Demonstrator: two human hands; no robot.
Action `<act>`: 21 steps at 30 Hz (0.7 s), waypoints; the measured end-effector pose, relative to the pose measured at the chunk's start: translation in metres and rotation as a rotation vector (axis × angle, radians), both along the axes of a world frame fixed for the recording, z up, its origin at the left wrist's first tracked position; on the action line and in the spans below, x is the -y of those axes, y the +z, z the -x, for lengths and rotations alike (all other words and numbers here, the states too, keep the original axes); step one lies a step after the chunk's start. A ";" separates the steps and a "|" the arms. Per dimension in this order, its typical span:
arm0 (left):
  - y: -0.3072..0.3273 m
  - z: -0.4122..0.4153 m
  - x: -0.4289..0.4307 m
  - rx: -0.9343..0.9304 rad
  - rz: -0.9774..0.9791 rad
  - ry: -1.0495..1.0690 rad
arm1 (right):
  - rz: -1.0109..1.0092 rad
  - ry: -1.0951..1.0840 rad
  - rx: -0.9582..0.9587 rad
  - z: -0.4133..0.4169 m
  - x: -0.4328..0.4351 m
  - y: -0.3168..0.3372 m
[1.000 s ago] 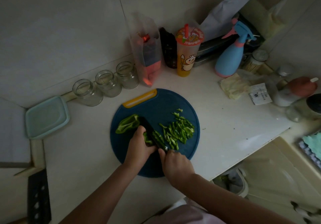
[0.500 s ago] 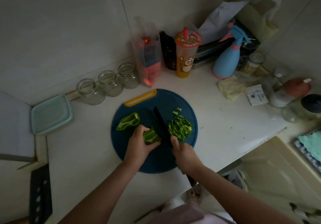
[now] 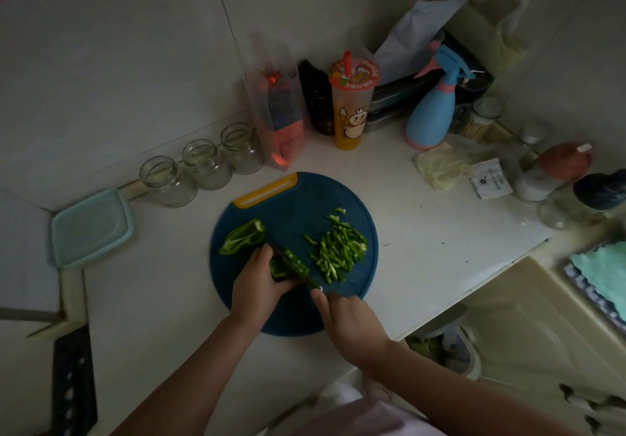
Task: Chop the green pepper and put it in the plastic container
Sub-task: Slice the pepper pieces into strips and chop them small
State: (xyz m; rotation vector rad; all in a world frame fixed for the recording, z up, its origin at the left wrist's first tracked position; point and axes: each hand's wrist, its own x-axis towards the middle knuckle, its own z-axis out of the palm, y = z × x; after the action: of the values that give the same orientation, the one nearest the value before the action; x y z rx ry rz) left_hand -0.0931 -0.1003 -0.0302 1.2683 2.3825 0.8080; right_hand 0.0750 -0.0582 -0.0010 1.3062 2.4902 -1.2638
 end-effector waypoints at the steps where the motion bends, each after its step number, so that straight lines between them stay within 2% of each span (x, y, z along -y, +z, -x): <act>1: -0.001 0.000 0.000 0.001 -0.007 0.005 | -0.029 0.010 0.025 0.000 0.001 -0.001; 6: -0.004 -0.001 0.001 0.063 -0.045 0.011 | -0.104 0.034 0.102 0.003 0.001 0.001; 17: 0.000 0.005 -0.010 0.296 -0.081 -0.044 | -0.048 -0.024 0.045 0.000 -0.004 0.006; 21: -0.005 0.006 -0.012 0.226 -0.054 -0.053 | -0.040 -0.021 0.055 -0.001 -0.003 0.007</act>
State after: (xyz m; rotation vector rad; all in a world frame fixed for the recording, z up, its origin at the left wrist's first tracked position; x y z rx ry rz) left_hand -0.0993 -0.0886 -0.0348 1.1867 2.1538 0.9513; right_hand 0.0755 -0.0554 0.0061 1.3609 2.4833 -1.1709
